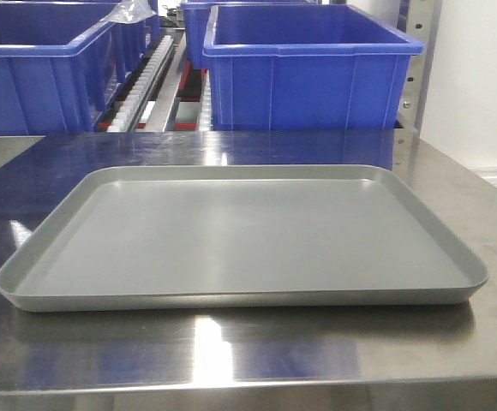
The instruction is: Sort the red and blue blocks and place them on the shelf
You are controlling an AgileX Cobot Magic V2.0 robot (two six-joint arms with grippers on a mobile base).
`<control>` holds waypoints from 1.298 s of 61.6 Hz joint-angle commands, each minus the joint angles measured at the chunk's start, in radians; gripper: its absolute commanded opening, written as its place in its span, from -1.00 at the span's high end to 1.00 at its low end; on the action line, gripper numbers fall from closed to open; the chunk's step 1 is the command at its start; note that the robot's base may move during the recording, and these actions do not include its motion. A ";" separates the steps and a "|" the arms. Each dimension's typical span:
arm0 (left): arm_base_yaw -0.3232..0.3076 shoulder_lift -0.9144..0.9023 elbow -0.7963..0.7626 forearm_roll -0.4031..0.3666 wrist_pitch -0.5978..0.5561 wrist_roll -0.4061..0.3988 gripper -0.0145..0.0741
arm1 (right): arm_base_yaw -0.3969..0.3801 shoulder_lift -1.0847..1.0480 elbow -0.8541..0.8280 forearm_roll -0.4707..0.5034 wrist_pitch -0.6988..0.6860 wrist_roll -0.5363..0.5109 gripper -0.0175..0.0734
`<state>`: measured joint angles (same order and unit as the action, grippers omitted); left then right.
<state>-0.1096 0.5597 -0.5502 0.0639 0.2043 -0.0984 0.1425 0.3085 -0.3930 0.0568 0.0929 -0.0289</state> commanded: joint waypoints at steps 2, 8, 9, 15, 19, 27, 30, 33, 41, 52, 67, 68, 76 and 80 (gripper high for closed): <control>0.001 -0.033 -0.002 -0.064 -0.123 0.009 0.40 | -0.005 0.005 -0.027 0.000 -0.093 -0.009 0.05; 0.001 -0.078 0.027 -0.064 -0.123 0.009 0.40 | -0.005 0.005 -0.027 0.000 -0.093 -0.009 0.05; 0.001 -0.088 0.033 -0.064 -0.123 0.009 0.40 | -0.005 0.005 -0.027 0.000 -0.093 -0.009 0.05; 0.001 -0.143 0.063 -0.064 -0.121 0.009 0.40 | -0.005 0.005 -0.027 0.000 -0.093 -0.009 0.05; 0.001 -0.171 0.079 -0.064 -0.121 0.009 0.40 | -0.005 0.005 -0.027 0.000 -0.093 -0.009 0.05; 0.001 -0.227 0.114 -0.064 -0.123 0.009 0.40 | -0.005 0.005 -0.027 0.000 -0.093 -0.009 0.05; 0.001 -0.239 0.121 -0.064 -0.123 0.009 0.40 | -0.005 0.005 -0.027 0.000 -0.093 -0.009 0.05; 0.001 -0.246 0.127 -0.064 -0.123 0.009 0.40 | -0.005 0.005 -0.027 0.000 -0.093 -0.009 0.05; 0.001 -0.246 0.127 -0.064 -0.123 0.009 0.40 | -0.005 0.005 -0.027 0.000 -0.093 -0.009 0.05; 0.001 -0.246 0.127 -0.064 -0.107 0.009 0.40 | -0.005 0.005 -0.027 0.000 -0.093 -0.009 0.05; 0.001 -0.246 0.127 -0.064 -0.107 0.009 0.40 | -0.005 0.005 -0.027 0.000 -0.093 -0.009 0.05; 0.001 -0.246 0.127 -0.064 -0.107 0.009 0.40 | -0.005 0.005 -0.027 0.000 -0.093 -0.009 0.05; 0.001 -0.246 0.127 -0.064 -0.107 0.009 0.40 | -0.005 0.005 -0.027 0.000 -0.093 -0.009 0.05; 0.001 -0.246 0.127 -0.064 -0.107 0.009 0.40 | -0.005 0.005 -0.027 0.000 -0.093 -0.009 0.05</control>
<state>-0.1096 0.3078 -0.3920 0.0090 0.1802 -0.0879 0.1425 0.3085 -0.3930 0.0568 0.0929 -0.0289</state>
